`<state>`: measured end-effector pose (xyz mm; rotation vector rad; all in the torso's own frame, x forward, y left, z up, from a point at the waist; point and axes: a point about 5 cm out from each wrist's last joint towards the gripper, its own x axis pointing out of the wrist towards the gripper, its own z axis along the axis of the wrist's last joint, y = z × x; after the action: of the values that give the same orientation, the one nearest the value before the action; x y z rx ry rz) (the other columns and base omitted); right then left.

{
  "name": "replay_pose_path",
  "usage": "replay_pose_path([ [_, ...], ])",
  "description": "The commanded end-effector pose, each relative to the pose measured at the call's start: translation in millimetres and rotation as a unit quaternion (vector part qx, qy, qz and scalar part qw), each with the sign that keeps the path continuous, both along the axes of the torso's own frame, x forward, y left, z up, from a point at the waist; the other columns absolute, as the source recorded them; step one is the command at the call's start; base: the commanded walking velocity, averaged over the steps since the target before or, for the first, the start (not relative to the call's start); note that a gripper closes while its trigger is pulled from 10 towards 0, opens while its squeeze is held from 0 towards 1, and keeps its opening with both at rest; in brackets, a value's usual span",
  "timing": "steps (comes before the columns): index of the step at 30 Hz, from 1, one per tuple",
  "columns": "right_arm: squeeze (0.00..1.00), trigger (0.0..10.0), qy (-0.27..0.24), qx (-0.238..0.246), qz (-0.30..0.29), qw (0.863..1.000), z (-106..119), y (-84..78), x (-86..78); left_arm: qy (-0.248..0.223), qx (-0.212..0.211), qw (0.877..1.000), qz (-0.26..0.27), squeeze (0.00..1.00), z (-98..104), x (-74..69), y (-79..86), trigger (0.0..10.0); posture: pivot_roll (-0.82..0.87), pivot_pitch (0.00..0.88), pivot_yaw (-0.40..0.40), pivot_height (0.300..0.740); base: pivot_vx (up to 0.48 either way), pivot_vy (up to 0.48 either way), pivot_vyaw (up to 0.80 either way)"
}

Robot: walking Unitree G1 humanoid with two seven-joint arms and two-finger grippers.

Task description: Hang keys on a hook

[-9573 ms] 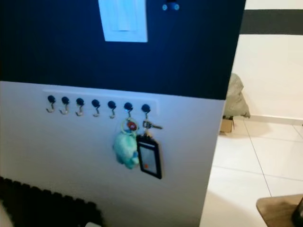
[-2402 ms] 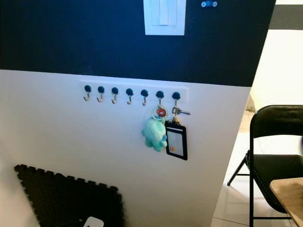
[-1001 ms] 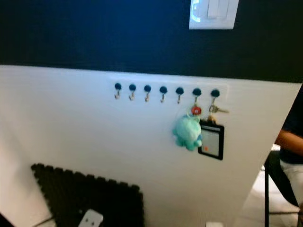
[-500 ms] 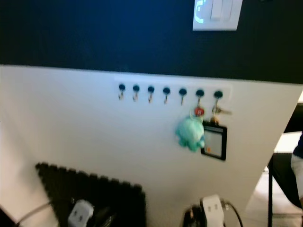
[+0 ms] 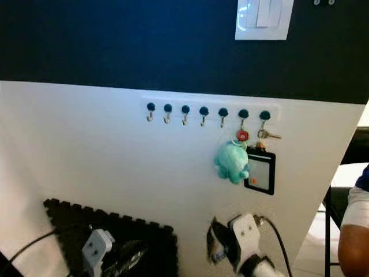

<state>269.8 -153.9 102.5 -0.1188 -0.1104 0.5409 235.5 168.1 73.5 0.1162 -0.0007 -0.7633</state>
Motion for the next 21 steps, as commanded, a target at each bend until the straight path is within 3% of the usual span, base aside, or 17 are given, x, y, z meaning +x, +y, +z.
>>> replay_pose_path([
  [1, 0.00, 10.0, -0.006, -0.001, 0.012, 1.000, 7, 3.7, 0.9, 0.001, 0.010, 1.000, 0.002, 0.00, 3, 0.6, 6.5, 10.0, 0.04, 0.034, 0.019, 0.740, 0.000, 0.000, 0.00],
  [2, 0.00, 10.0, -0.045, -0.047, 0.002, 0.998, 25, 5.8, 9.5, -0.022, 0.027, 0.999, 0.026, 0.00, 8, 7.9, 9.6, 10.0, 0.04, 0.035, 0.019, 0.740, 0.000, 0.000, 0.00],
  [6, 0.00, 10.0, -0.090, -0.087, -0.053, 0.991, 44, 4.8, 22.8, -0.037, 0.026, 0.997, 0.060, 0.00, 14, 17.4, 12.4, 10.0, 0.04, 0.041, 0.016, 0.740, 0.000, 0.000, 0.00],
  [14, 0.00, 10.0, -0.139, -0.133, -0.082, 0.978, 41, 21.3, 10.8, -0.036, 0.023, 0.998, 0.056, 0.00, 18, 17.2, 7.7, 10.0, 0.05, 0.053, 0.013, 0.740, 0.000, 0.000, 0.00],
  [18, 0.00, 10.0, -0.135, -0.155, -0.080, 0.975, 31, 32.6, 3.4, -0.029, 0.030, 0.998, 0.045, 0.00, 17, 14.9, 8.2, 10.0, 0.05, 0.057, 0.017, 0.740, 0.000, 0.000, 0.00],
  [21, 0.00, 10.0, -0.146, -0.194, -0.085, 0.966, 24, 40.6, -1.5, -0.025, 0.043, 0.998, 0.031, 0.00, 16, 12.1, 7.0, 10.0, 0.05, 0.061, 0.020, 0.740, 0.000, 0.000, 0.00],
])
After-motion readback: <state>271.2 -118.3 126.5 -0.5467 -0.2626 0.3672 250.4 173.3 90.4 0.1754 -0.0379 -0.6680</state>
